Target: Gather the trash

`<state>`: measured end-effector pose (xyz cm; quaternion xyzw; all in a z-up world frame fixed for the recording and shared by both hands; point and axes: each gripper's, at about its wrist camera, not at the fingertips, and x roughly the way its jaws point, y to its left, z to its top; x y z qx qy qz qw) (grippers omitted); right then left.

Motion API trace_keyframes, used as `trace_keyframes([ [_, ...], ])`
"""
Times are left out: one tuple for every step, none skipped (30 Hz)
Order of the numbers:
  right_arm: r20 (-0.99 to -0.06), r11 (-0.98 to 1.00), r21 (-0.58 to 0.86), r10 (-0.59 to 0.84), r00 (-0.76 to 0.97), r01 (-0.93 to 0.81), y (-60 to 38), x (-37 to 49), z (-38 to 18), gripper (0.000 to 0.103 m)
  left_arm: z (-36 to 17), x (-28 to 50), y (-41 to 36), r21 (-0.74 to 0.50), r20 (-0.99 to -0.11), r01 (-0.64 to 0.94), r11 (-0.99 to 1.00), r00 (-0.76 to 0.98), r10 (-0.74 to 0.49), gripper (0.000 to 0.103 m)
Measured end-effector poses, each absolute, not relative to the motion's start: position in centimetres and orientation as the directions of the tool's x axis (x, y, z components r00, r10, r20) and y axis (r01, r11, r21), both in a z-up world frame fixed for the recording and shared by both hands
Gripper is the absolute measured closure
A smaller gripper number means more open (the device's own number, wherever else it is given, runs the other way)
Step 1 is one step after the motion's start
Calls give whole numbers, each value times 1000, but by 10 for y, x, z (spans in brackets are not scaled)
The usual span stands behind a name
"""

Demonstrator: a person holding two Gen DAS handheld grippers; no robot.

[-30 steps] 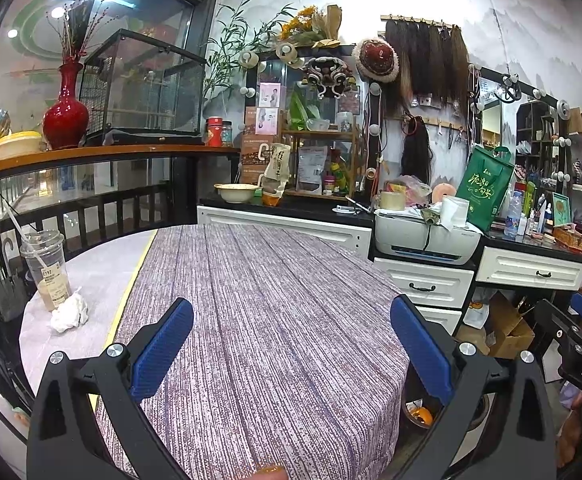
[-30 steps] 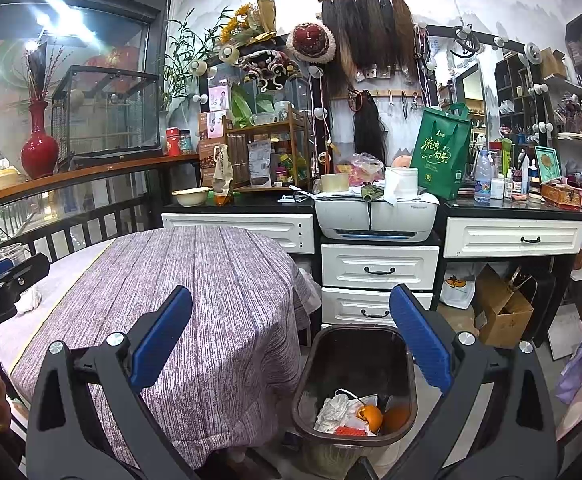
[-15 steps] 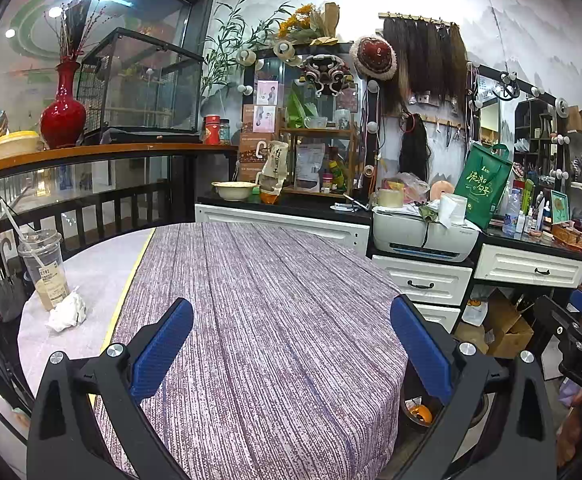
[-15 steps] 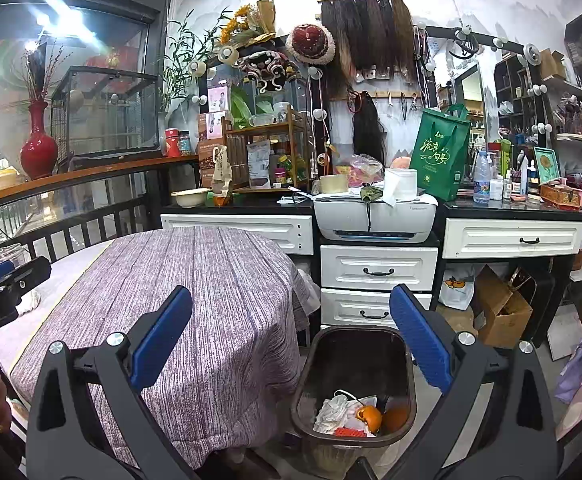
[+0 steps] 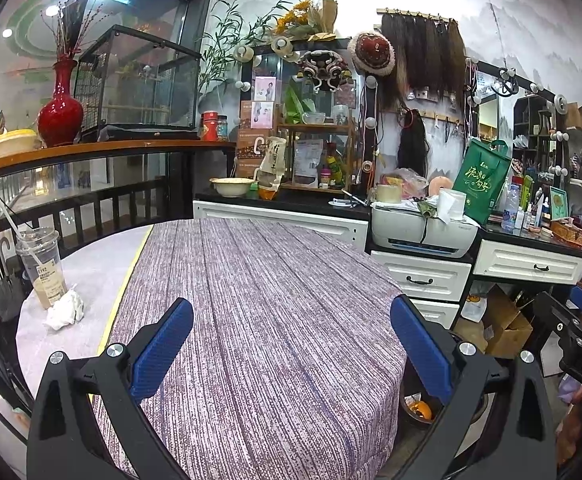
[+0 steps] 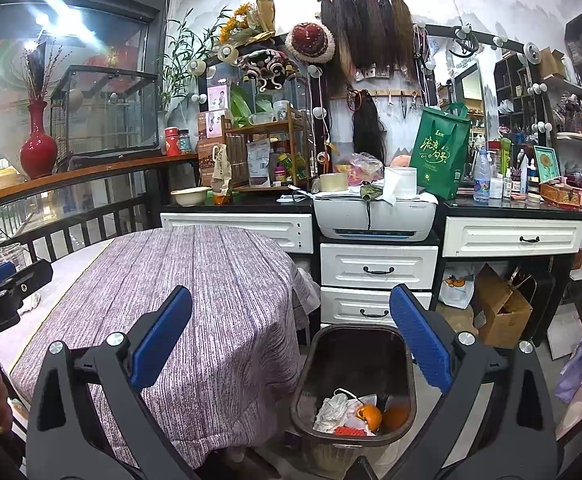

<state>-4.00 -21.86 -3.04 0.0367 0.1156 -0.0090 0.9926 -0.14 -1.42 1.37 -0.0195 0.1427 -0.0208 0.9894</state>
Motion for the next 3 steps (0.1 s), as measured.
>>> trace_keyframes([
  [-231, 997, 71, -10, 973, 27, -218, -40, -31, 6, 14, 0, -13, -46, -284, 38, 998, 957, -49, 5],
  [-230, 997, 71, -11, 973, 28, -218, -40, -31, 6, 13, 0, -14, -48, -288, 39, 998, 956, -52, 5],
  [-230, 997, 71, -11, 973, 28, -218, -40, -31, 6, 13, 0, -13, -49, -289, 40, 998, 956, -53, 5],
])
